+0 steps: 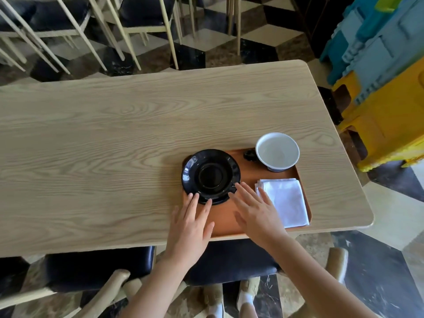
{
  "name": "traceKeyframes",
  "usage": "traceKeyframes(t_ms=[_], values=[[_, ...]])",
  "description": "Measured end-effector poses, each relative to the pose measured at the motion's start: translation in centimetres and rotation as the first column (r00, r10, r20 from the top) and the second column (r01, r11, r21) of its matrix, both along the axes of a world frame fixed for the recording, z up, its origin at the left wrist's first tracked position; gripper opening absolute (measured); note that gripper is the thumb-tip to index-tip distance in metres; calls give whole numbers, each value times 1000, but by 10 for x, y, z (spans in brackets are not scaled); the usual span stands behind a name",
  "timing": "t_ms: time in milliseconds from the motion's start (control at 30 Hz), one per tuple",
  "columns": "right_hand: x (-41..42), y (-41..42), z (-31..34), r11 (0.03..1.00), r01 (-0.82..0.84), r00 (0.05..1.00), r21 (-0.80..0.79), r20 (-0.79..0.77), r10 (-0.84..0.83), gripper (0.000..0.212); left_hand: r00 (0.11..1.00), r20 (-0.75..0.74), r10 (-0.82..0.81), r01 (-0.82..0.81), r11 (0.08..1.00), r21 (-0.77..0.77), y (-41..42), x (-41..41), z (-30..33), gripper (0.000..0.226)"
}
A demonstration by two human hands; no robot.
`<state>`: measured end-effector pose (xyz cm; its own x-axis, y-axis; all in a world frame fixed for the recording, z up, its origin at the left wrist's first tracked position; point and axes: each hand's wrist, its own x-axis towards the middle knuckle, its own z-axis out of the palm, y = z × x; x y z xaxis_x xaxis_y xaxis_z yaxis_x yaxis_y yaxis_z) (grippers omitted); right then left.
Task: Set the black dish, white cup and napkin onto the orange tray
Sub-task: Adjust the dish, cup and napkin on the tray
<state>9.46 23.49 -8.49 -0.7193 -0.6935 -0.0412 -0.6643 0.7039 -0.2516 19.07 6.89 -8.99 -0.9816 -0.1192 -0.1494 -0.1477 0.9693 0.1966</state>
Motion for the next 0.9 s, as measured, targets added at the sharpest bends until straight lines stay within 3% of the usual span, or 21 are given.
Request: traceKeyframes(t_ms=[533, 900], values=[[34, 15, 3, 997, -18, 998, -70, -61, 14, 40, 997, -7, -72, 72, 997, 16, 1, 36, 2, 54], [23, 16, 10, 996, -20, 996, -82, -93, 12, 40, 988, -70, -138, 136, 990, -29, 6, 16, 14, 55]])
